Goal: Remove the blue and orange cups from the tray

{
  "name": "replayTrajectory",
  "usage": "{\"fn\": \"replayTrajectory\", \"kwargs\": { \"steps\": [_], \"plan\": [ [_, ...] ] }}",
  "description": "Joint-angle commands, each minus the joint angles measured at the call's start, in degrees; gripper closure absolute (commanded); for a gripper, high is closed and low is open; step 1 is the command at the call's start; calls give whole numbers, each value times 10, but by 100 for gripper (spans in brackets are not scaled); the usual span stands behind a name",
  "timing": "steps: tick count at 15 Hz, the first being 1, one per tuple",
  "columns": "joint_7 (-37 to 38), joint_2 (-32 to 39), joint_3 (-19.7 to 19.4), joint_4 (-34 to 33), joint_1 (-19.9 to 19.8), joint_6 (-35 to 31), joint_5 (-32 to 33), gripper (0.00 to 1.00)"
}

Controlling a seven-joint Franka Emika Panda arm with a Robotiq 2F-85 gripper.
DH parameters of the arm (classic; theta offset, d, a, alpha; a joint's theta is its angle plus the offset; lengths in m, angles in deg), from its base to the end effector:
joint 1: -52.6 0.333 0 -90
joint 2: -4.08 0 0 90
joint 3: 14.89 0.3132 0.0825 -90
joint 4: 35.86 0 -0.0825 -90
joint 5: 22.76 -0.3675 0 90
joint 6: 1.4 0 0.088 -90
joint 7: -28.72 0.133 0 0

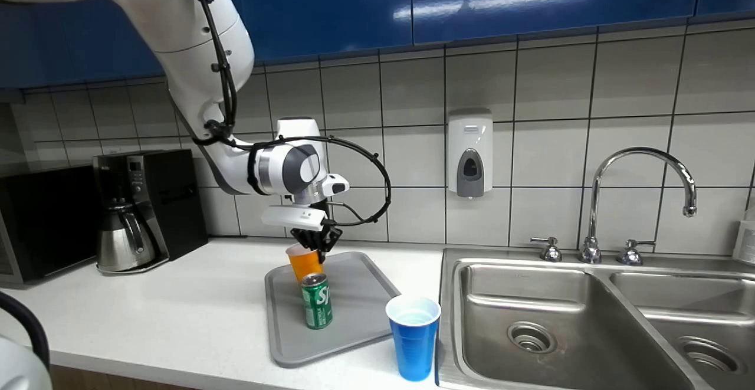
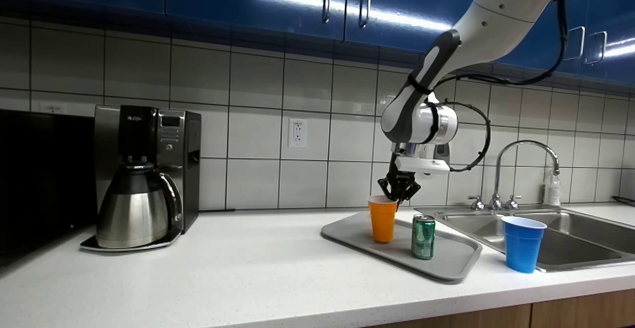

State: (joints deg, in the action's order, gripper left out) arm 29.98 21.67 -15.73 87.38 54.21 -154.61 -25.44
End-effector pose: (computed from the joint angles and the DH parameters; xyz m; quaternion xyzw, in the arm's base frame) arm 0.5838 0.0071 0.2628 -0.9938 0.0233 -0.1076 0.0125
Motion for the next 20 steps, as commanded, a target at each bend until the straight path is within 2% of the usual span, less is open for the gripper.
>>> {"fn": "replayTrajectory", "kwargs": {
  "steps": [1, 11, 20],
  "plan": [
    [-12, -23, 16, 9, -12, 6, -17, 99],
    [-27, -64, 42, 27, -10, 11, -66, 99],
    [-22, -101, 62, 61, 2, 17, -73, 99]
  ]
}}
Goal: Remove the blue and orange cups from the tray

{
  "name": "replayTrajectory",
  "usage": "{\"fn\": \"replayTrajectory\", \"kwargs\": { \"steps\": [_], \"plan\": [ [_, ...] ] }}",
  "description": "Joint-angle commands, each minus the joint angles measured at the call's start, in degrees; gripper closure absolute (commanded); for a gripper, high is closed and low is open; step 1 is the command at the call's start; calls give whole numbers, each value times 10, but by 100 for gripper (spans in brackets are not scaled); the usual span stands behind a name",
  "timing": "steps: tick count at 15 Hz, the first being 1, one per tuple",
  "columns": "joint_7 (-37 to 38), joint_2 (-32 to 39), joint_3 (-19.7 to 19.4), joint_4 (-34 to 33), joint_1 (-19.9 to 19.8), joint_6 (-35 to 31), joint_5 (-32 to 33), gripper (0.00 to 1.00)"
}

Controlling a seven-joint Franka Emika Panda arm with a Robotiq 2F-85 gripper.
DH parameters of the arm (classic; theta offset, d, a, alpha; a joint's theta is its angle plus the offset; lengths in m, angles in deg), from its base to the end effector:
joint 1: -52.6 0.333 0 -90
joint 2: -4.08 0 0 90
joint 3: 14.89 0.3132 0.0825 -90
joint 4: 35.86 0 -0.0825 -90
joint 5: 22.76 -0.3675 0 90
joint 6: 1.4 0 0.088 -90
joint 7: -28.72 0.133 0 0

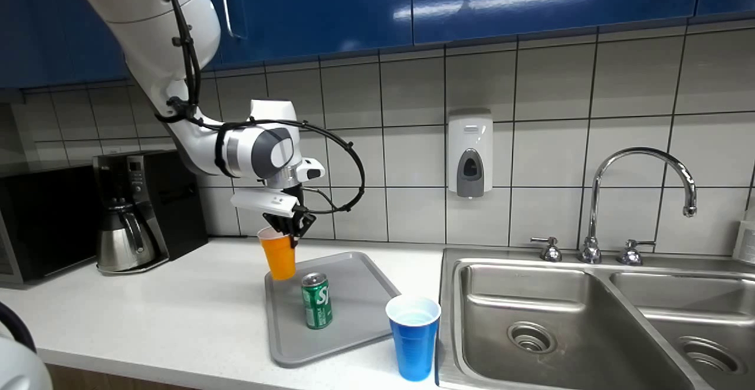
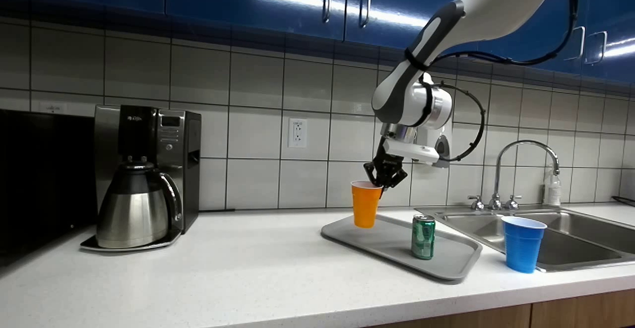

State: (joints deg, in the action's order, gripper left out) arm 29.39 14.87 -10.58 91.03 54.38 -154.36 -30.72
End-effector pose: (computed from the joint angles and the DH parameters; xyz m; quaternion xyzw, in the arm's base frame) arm 0.5650 0.0574 0.3041 -0.9900 0.0119 -0.1295 0.0541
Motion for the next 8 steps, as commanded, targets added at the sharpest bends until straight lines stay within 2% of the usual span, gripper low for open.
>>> {"fn": "replayTrajectory", "kwargs": {
  "steps": [1, 8],
  "plan": [
    [-17, -36, 13, 28, 2, 15, -22, 99],
    [-24, -49, 29, 49, 17, 18, -46, 99]
  ]
}}
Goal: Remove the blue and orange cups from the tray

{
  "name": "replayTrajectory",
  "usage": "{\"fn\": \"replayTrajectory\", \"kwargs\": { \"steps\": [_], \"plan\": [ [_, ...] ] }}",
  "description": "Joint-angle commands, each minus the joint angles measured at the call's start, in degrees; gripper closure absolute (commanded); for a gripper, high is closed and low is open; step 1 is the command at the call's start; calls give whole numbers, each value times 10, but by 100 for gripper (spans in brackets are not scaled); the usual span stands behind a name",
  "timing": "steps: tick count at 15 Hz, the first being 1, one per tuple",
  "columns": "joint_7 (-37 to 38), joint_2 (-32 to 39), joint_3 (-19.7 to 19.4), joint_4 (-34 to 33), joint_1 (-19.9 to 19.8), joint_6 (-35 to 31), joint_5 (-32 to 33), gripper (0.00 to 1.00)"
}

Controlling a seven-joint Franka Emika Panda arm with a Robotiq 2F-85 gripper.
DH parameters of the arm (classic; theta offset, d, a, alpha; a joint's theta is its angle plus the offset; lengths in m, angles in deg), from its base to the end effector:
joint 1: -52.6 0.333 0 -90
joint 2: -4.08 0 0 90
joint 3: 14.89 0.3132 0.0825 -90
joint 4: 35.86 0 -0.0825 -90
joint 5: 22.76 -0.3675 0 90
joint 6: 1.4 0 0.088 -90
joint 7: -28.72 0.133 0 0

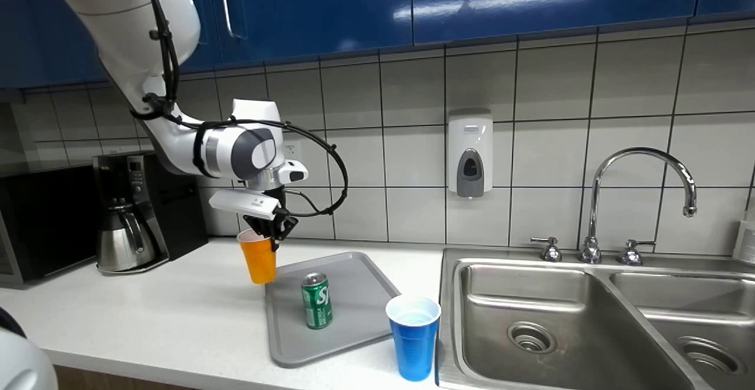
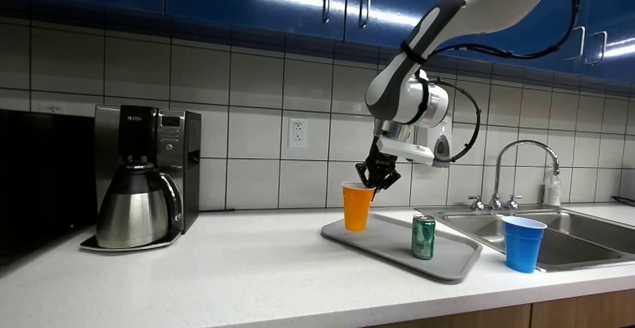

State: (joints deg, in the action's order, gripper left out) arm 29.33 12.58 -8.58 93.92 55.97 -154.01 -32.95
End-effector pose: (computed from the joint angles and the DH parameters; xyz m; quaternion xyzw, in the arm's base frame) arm 0.5447 0.0897 0.3043 -0.9905 -0.0036 -0.1184 0.0692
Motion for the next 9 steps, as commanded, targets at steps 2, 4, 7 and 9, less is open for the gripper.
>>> {"fn": "replayTrajectory", "kwargs": {
  "steps": [2, 4, 7, 9],
  "plan": [
    [-27, -28, 12, 27, 3, 13, -28, 99],
    [-36, -31, 15, 34, 5, 13, -34, 99],
    [-48, -34, 19, 45, 8, 14, -41, 99],
    [-52, -35, 21, 52, 10, 13, -40, 99]
  ]
}}
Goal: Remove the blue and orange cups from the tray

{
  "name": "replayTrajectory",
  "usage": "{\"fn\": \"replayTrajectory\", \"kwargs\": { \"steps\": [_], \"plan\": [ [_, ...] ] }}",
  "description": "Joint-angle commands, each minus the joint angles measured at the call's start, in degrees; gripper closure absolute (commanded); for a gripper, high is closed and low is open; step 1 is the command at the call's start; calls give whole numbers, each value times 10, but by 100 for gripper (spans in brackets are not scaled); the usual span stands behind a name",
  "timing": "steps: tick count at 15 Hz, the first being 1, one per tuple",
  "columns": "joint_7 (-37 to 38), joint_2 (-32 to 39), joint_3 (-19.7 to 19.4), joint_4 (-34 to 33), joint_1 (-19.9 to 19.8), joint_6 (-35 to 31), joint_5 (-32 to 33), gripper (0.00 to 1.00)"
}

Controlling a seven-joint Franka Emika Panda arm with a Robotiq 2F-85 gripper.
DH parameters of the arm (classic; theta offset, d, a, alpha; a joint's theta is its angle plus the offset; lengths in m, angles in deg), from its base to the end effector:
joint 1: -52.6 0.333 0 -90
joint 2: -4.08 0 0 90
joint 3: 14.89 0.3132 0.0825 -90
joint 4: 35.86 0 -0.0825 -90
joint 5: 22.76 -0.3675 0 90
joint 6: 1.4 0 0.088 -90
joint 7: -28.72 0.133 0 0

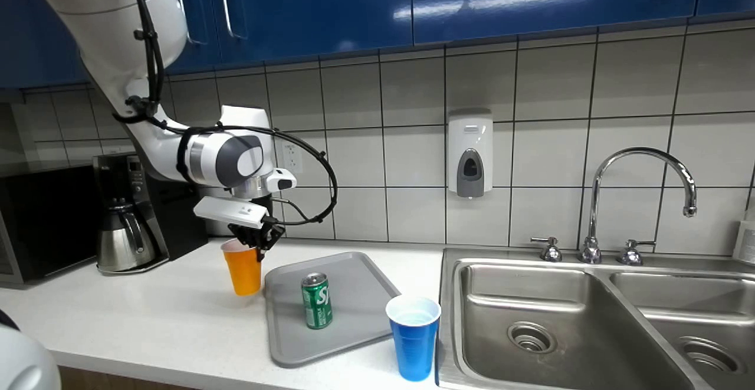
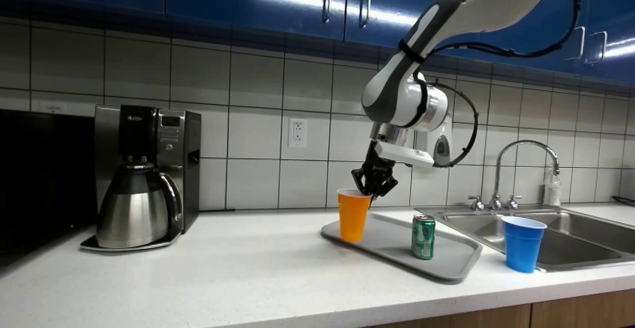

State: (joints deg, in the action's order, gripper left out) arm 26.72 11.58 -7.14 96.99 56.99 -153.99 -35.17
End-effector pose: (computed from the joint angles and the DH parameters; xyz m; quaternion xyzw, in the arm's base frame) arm 0.5234 0.1090 0.2914 -0.9916 -0.0307 -0.0994 0.0775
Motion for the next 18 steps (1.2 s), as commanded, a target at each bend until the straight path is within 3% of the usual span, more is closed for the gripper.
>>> {"fn": "replayTrajectory", "kwargs": {
  "steps": [1, 18],
  "plan": [
    [-28, -25, 7, 24, 1, 12, -16, 99],
    [-43, -18, 7, 60, 5, -7, 2, 99]
  ]
}}
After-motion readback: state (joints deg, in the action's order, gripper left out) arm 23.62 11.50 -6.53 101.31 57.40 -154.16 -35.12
